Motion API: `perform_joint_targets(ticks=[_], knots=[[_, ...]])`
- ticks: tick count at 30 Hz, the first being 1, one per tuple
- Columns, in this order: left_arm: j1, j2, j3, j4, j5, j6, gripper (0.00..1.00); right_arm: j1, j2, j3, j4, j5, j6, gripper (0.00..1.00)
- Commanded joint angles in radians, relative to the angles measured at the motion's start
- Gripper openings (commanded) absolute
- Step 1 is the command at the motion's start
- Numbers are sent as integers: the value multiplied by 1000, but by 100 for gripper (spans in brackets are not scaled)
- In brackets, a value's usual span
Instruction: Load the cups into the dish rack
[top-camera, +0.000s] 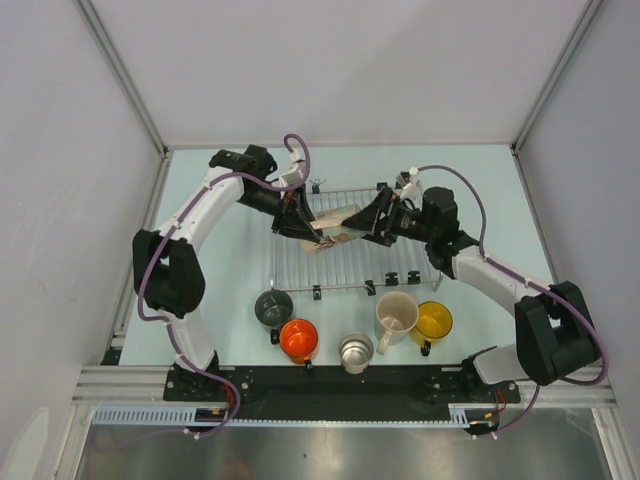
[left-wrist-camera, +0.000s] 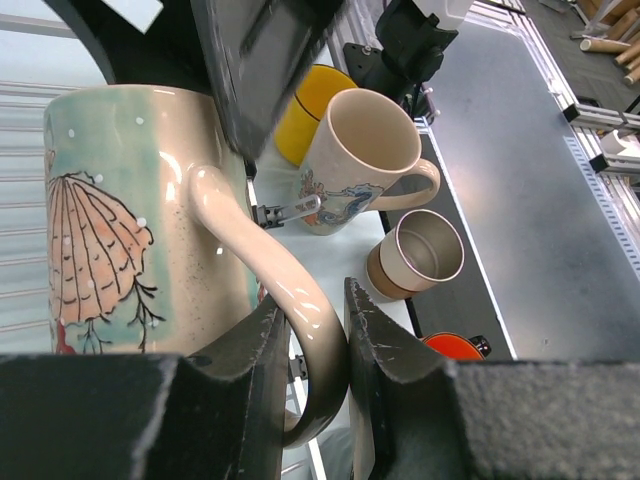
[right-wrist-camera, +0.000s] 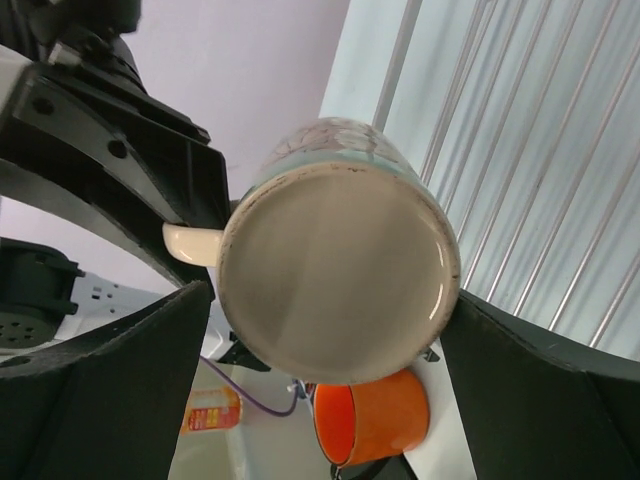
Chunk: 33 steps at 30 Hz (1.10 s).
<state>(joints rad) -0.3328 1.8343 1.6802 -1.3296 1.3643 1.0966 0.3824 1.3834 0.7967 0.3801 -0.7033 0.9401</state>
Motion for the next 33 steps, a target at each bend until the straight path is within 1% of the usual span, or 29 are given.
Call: perform_joint_targets(ticks=[1,14,19,21,22,29,33], knots=[[-5,-73,42,46,360,42,1,49,34,90,-70,24,-84,100],[-25,-112,4,46,361,37,1,26,91,173,-103,62,-152,100],[-34,-115,0,46,361,36,1,30,97,176,-60,76,-139,99],[-40,-115,-10,46,361,37,1,32,101,174,-40,79,-127,95],[-41,-115,-14,46,361,39,1,29,103,170,-27,76,-118,95],[-72,-119,-65,46,360,66,1,49,143,188,52,97,-50,100],[-84,-127,-91,44,360,86,1,62,160,202,94,100,-9,100]])
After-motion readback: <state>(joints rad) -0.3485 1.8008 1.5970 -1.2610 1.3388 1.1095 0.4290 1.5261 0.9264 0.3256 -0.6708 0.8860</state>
